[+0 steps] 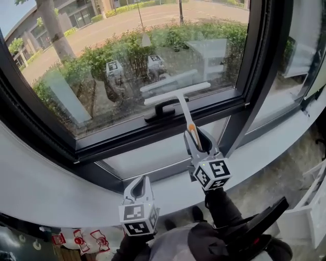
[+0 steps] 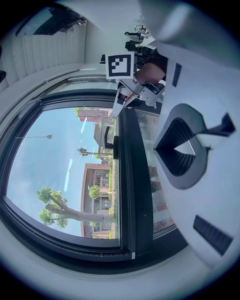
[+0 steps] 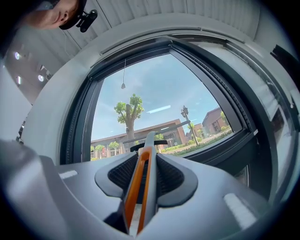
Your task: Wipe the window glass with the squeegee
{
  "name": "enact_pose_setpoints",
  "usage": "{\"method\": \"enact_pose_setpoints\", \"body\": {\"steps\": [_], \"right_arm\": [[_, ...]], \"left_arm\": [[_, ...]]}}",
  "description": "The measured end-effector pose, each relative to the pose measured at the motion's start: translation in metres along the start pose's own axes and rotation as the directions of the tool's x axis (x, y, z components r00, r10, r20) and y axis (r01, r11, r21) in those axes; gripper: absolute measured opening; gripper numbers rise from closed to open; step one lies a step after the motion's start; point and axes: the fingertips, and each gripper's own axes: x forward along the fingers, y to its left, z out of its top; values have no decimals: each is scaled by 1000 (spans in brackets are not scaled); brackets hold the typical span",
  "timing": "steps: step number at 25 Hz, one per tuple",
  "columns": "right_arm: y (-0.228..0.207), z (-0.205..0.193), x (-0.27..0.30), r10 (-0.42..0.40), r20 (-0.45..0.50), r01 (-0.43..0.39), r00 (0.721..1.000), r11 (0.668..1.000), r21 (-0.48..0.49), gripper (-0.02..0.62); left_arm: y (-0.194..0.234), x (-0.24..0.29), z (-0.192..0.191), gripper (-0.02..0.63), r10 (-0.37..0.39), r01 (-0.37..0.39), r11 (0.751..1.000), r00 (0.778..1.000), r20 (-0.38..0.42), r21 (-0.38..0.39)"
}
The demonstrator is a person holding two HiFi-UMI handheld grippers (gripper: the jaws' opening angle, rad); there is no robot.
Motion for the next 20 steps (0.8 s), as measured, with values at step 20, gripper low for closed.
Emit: {"method": "enact_pose_setpoints", "body": {"steps": [20], "right_arm": [[168,114,77,270,242,-273,932,962,-21,129]], "left_arm": [[85,-32,7,0,186,-184,980,982,21,-78]]}}
